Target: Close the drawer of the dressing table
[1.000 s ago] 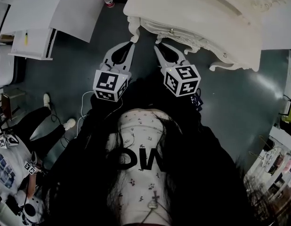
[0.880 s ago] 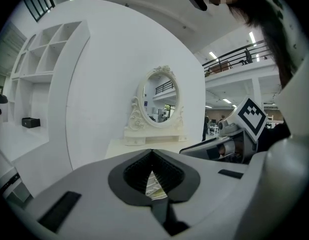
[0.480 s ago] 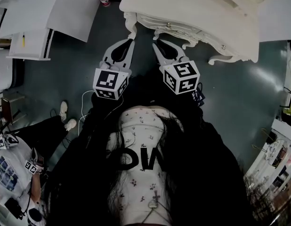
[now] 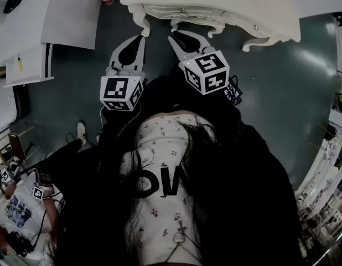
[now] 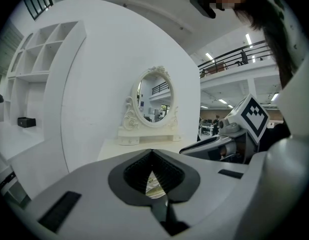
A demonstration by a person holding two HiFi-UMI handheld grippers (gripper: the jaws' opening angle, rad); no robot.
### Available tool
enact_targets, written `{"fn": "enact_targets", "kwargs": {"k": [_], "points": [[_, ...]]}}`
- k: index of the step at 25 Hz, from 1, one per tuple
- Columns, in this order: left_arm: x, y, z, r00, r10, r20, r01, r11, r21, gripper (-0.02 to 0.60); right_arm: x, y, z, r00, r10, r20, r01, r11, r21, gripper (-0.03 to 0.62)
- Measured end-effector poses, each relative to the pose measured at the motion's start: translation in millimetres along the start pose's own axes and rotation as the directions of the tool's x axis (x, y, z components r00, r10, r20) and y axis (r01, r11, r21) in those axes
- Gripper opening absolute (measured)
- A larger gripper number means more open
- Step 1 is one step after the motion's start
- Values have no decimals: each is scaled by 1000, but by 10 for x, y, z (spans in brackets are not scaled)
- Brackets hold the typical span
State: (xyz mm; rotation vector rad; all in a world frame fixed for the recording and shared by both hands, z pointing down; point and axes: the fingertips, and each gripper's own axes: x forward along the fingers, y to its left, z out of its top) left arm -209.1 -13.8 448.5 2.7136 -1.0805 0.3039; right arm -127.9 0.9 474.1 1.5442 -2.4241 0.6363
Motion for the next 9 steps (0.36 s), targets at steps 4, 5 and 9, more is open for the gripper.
{"fn": "enact_targets", "kwargs": {"k": [4,5,9], "points": [[-16,0,1,1000,4,0,-4,1000,1,0,6,19,-7,1000,5,-2,-5,1000,-3,69],[-20,4,-1,1000,7,0,-7,1000,2,-1,12,23,-8,1000,7,-2,-7,1000,-5,69],[-44,31,-13,1000,28,2,-28,1000,4,-1,47,44,-16,1000,24,-3,-24,1000,-16,64]]}}
